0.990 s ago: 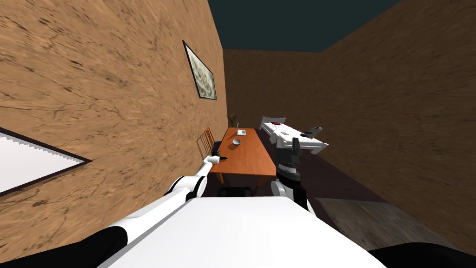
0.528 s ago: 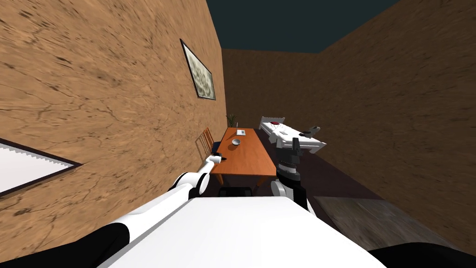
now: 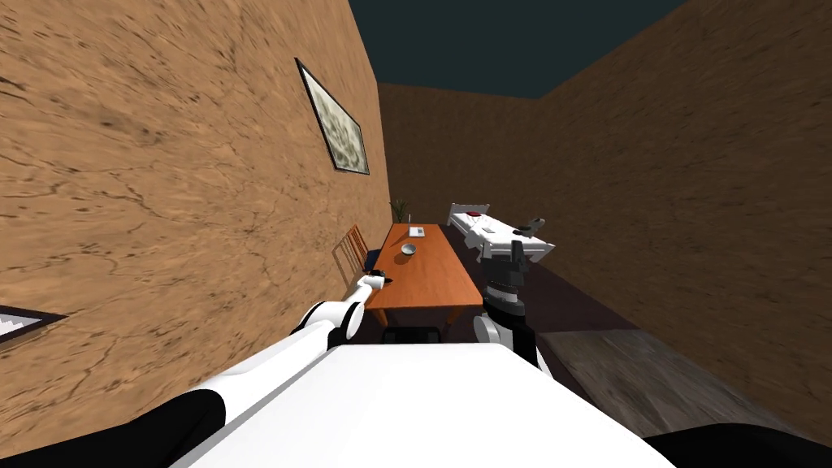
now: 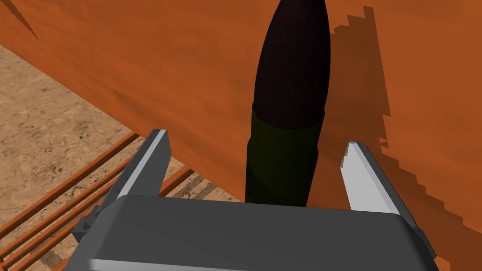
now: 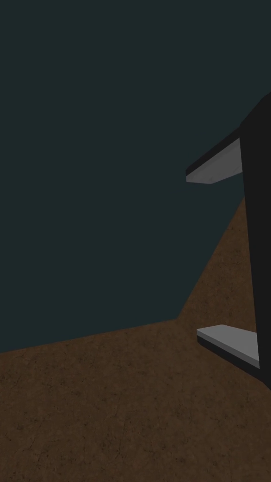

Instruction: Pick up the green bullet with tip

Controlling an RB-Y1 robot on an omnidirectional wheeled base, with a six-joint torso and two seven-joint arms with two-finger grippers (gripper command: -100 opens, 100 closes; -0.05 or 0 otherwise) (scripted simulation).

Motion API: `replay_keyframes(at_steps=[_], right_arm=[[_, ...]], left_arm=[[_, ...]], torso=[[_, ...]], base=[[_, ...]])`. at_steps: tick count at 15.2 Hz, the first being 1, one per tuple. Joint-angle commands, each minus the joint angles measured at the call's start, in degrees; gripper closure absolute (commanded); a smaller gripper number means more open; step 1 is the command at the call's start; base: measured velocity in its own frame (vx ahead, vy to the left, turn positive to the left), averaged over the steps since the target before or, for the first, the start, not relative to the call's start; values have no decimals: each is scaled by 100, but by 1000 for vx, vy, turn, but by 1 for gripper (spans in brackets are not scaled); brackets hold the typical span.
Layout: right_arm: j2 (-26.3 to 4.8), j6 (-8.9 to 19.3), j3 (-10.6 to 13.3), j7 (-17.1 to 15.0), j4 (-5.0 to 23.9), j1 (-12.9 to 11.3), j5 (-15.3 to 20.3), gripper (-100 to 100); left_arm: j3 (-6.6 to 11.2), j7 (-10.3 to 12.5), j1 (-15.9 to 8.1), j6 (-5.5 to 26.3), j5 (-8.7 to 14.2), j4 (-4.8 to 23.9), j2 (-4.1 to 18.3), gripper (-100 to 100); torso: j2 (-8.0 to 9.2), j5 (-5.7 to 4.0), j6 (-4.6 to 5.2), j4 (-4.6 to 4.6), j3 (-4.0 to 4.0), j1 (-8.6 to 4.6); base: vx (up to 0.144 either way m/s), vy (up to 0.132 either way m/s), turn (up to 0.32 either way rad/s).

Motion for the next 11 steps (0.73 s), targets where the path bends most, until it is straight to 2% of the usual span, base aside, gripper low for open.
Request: replay_keyframes(at_steps=[1,2,6,10,11], right_arm=[[0,0,0,0,0,0,0,0],[0,0,0,0,0,0,0,0],[0,0,0,0,0,0,0,0],[0,0,-1,0,0,0,0,0],[0,0,0,0,0,0,0,0]], left_arm=[[0,0,0,0,0,0,0,-100],[4,19,-10,-48,-3,53,9,100],[5,23,-9,-51,-2,50,8,100],[-44,-130,-212,237,2,-88,-135,100],[-38,-124,-111,212,23,-161,-105,100]], torso=[[0,0,0,0,0,0],[2,0,-2,0,1,0],[11,-1,0,3,6,-3],[39,-4,-9,9,23,-5],[44,-4,-5,10,25,-6]], base=[[30,5,-50],[10,3,0],[-1,0,4],[-55,-7,215],[-37,-6,45]])
